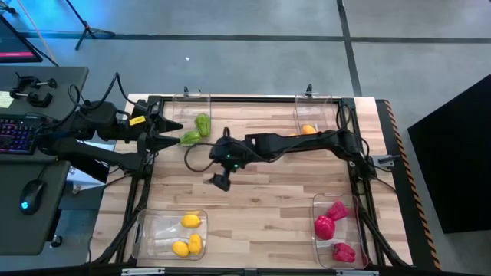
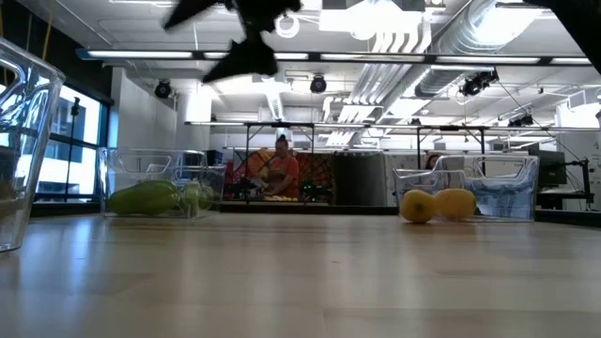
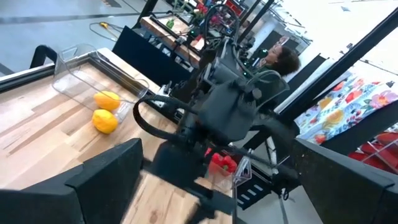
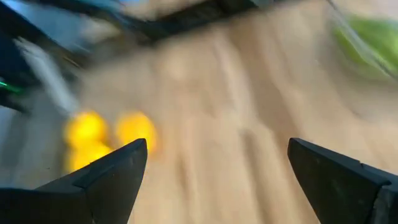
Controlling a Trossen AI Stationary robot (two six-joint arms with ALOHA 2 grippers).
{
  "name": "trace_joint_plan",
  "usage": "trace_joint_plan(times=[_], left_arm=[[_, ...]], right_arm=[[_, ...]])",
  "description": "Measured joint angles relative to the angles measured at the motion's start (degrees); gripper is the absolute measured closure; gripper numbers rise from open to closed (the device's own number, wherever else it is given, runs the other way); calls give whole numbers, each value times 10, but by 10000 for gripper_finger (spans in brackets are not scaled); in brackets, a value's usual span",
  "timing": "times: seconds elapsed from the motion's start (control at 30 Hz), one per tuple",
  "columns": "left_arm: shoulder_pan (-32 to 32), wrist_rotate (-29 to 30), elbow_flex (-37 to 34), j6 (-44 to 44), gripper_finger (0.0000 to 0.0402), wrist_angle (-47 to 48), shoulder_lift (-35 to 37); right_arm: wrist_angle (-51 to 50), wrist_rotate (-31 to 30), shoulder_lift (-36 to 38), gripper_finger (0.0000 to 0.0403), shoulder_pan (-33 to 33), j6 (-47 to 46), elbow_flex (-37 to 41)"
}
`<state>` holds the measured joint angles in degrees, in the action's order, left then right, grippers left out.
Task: Sort produce into baskets
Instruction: Put the lemon into the bottom left transparent bin
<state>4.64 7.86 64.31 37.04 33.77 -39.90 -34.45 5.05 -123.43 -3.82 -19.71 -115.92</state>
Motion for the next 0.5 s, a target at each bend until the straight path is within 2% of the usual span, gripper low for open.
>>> trace_joint_plan(times=[0.23, 0.5], left_arm=[[0, 2, 0, -7, 7, 10, 0], [0, 2, 0, -7, 7, 11, -1]], right_arm=[[-207, -118, 2, 24, -13, 3, 4], [-224, -103, 16, 24, -29, -24, 80]])
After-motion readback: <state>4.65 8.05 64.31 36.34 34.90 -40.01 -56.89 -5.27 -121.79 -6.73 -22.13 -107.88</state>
